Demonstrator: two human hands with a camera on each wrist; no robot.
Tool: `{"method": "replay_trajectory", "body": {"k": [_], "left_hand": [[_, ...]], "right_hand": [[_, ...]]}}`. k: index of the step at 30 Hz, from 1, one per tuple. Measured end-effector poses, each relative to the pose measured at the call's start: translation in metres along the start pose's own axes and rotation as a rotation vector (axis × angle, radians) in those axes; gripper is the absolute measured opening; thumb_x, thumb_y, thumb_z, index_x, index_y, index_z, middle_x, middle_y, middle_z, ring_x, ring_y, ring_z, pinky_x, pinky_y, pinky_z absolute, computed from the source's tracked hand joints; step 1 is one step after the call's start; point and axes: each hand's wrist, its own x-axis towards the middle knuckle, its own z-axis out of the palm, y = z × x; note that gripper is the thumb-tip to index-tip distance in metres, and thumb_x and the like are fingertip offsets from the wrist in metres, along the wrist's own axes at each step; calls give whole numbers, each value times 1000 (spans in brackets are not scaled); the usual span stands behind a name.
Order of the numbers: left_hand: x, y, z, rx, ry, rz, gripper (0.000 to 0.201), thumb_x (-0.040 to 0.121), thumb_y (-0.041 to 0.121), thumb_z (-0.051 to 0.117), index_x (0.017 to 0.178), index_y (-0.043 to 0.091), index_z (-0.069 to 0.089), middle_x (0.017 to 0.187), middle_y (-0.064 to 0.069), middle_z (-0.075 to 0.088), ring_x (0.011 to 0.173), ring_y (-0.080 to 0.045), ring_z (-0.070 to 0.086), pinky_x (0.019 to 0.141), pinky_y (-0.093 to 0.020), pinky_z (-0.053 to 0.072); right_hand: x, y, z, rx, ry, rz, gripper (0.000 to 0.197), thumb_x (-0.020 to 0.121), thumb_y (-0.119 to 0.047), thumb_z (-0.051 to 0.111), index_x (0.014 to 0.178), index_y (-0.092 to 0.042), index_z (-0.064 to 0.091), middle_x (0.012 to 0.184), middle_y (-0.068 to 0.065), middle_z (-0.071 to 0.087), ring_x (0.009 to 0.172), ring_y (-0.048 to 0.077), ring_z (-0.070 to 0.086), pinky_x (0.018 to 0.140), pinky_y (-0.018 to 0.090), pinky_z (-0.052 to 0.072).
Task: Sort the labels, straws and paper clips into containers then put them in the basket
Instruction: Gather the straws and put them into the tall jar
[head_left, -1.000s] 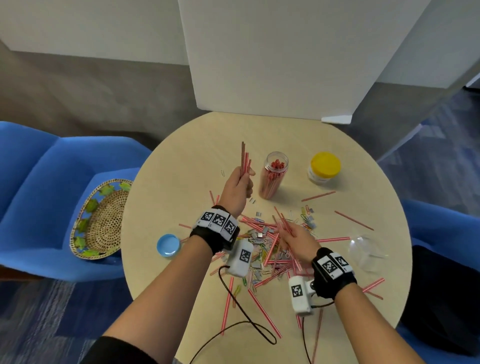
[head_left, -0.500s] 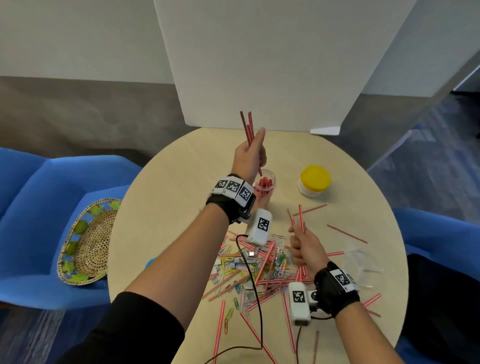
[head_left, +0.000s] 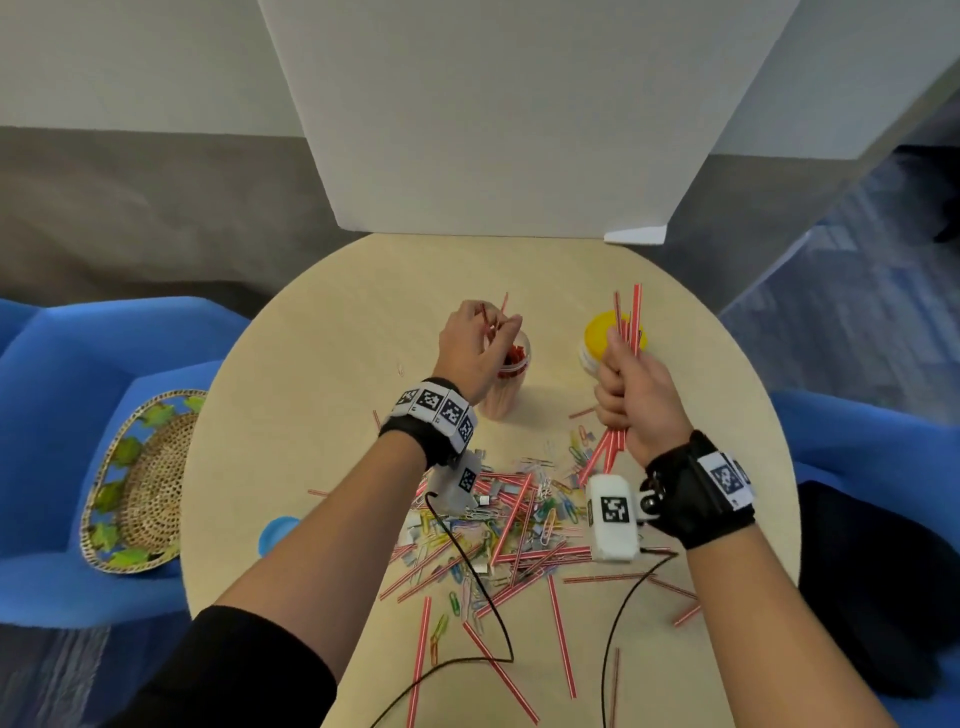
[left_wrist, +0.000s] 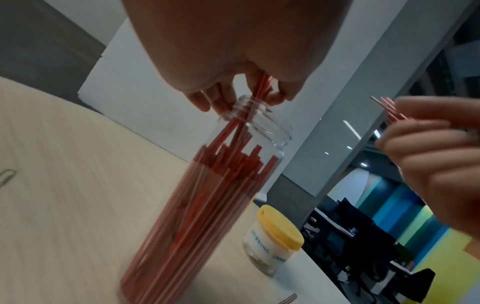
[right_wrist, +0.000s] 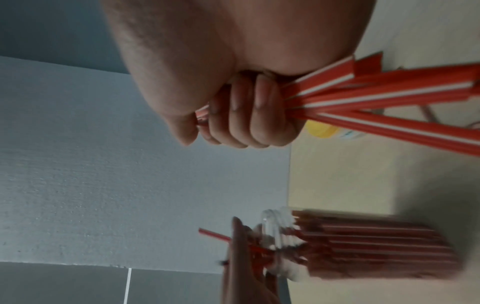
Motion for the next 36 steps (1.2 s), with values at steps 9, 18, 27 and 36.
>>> {"method": "replay_trajectory", "body": {"k": [9, 18, 27, 36], "left_hand": [[-11, -7, -21, -42, 130, 147, 10, 87, 23, 73, 90, 14, 77, 79, 4, 62, 63, 3, 49, 59, -7, 34], [-8, 7, -33, -32, 77, 263, 61, 86, 8, 68, 136, 33, 45, 83, 3, 59, 66, -12, 62, 66, -20, 54], [-7, -7, -30, 138, -10, 329, 34, 102, 14, 43, 132, 15, 57, 95, 0, 49, 78, -8, 48, 74, -20, 44], [-16, -5, -28, -163, 180, 152, 12, 78, 12, 81, 84, 7, 71, 75, 3, 71, 68, -5, 66, 66, -14, 52]], "right_hand": [[48, -65, 54, 199, 92, -321, 45, 102, -46, 41, 64, -25, 35, 58, -5, 19, 47, 12, 13, 40, 24, 18], [62, -53, 91, -34, 6, -360, 38, 105, -42, 34, 74, -19, 37, 58, -7, 26, 46, 10, 21, 43, 27, 23], [84, -16, 93, -181, 20, -352, 35, 106, -36, 34, 77, -18, 40, 60, -5, 30, 51, 12, 29, 50, 29, 30], [79, 6, 72, -648, 90, -491, 26, 104, -33, 41, 86, -18, 52, 81, -2, 54, 71, 2, 50, 65, 8, 36]]}}
